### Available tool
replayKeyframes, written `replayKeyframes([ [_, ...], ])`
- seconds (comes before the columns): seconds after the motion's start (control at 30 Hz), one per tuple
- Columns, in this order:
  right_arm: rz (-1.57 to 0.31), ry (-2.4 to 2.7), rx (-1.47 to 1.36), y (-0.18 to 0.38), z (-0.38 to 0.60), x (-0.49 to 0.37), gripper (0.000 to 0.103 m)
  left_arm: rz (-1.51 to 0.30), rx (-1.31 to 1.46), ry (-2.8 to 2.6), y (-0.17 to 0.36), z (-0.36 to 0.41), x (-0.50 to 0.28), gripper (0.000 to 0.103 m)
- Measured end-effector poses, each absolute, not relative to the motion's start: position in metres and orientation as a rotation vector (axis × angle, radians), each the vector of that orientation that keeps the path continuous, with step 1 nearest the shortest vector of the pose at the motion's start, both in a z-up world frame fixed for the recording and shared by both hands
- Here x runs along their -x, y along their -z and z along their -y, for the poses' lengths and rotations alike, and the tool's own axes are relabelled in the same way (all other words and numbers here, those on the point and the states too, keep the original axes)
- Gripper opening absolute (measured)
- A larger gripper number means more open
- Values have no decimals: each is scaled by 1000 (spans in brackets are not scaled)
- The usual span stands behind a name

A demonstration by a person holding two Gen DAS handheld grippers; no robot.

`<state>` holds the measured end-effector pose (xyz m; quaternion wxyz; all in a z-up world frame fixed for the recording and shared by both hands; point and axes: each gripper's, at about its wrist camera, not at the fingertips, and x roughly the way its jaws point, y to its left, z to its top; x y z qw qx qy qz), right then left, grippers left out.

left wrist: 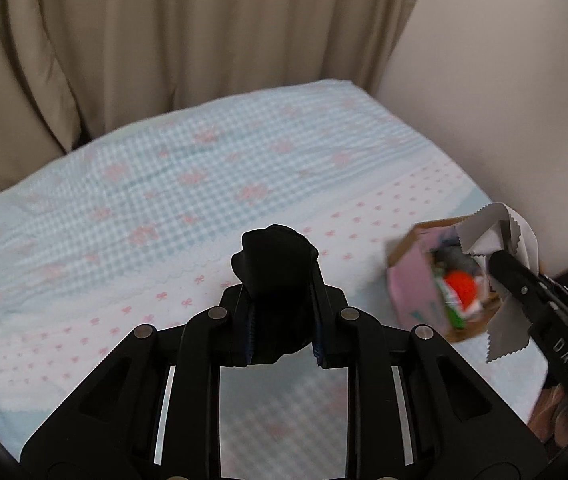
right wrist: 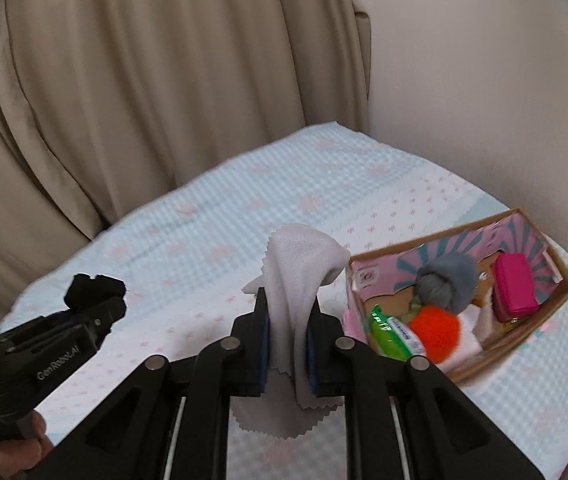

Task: Organize soft objects
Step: 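Carry the scrunchie and grey cloth into the box and open both tools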

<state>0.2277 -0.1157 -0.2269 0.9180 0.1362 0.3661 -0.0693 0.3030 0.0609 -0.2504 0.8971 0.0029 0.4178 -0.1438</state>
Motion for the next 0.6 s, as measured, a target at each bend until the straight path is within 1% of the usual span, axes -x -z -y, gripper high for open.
replayKeyframes([
  [0.17,-746,138,-348,180,165,-194,14,-867,17,323,208,-27,-281,18],
  [0.33,-761,153,-331,152,224,-176,14,-874,26,343,183,26,-263,18],
  [0.43,-779,152,-299,142,265,-173,14,-886,31,343,176,62,-256,18],
  [0.6,-812,131,-250,139,325,-176,14,-919,49,347,183,126,-254,18],
])
